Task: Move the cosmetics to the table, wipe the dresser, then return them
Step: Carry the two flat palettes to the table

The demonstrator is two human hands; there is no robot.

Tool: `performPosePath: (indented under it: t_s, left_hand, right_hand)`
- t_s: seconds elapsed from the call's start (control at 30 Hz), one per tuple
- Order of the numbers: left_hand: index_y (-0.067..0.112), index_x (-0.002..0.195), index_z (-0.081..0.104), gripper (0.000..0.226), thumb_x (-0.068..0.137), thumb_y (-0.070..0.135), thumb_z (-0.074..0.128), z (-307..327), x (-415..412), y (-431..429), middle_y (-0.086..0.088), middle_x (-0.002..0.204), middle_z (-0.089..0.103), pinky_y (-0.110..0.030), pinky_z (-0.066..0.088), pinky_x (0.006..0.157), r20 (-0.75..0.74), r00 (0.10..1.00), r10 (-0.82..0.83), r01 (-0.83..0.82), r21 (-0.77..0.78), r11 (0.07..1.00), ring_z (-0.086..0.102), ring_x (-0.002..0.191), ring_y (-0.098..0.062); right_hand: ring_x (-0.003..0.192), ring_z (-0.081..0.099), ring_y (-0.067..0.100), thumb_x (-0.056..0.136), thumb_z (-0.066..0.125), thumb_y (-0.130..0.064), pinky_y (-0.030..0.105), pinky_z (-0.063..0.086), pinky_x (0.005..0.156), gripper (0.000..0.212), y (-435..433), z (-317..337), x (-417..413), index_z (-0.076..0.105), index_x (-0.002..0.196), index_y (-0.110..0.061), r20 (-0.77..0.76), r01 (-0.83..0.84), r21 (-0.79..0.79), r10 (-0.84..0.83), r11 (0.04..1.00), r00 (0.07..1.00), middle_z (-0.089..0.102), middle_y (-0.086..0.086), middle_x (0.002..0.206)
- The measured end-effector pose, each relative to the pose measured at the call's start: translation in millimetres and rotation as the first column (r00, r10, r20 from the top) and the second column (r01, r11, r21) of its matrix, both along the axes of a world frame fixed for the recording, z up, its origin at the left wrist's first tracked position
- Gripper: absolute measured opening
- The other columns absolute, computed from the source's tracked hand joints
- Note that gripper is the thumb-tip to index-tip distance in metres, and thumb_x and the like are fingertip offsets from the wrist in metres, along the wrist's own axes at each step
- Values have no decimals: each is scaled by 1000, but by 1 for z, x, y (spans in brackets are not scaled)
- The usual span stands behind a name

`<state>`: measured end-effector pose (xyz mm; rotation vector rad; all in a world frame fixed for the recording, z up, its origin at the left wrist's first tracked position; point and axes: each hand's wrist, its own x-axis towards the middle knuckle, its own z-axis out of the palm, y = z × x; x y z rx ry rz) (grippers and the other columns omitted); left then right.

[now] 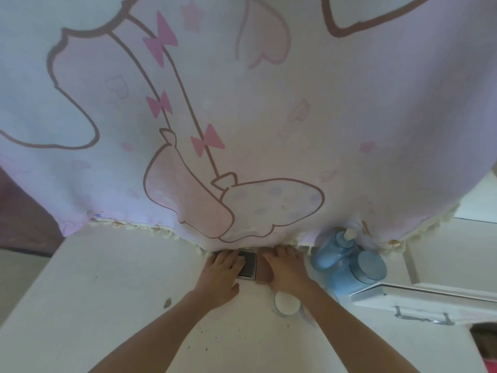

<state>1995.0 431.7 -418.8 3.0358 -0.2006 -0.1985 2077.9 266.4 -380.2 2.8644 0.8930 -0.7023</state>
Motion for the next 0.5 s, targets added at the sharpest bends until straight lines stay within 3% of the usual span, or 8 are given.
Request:
performPosePath:
  t_s: [0.13,0.3,0.5]
  left_hand:
    - [27,100,63,75,31,52,79,-1,-8,3,4,102,69,-30,55,71,-7,1000,-2,2,-14,1000,66,93,-17]
    - [25,104,48,79,36,48,79,-8,-35,11,4,104,68,-30,54,72,51,998,32,-30,-34,999,62,95,-17]
    - [33,79,61,53,31,45,80,-2,-43,25,9,89,65,-32,52,74,74,995,72,-74,23,997,60,84,-15]
  right_hand:
    - [127,28,30,76,65,-32,41,24,104,71,3,3,-1,30,138,-31,-17,-44,25,44,999,999,37,7,135]
    - [130,26,31,77,66,-32,43,25,105,74,11,3,-9,26,140,-32,-35,-129,13,130,992,991,32,7,141]
    - [130,24,32,75,68,-25,44,24,104,82,23,5,-19,20,142,-28,-45,-227,-7,226,974,973,28,10,141]
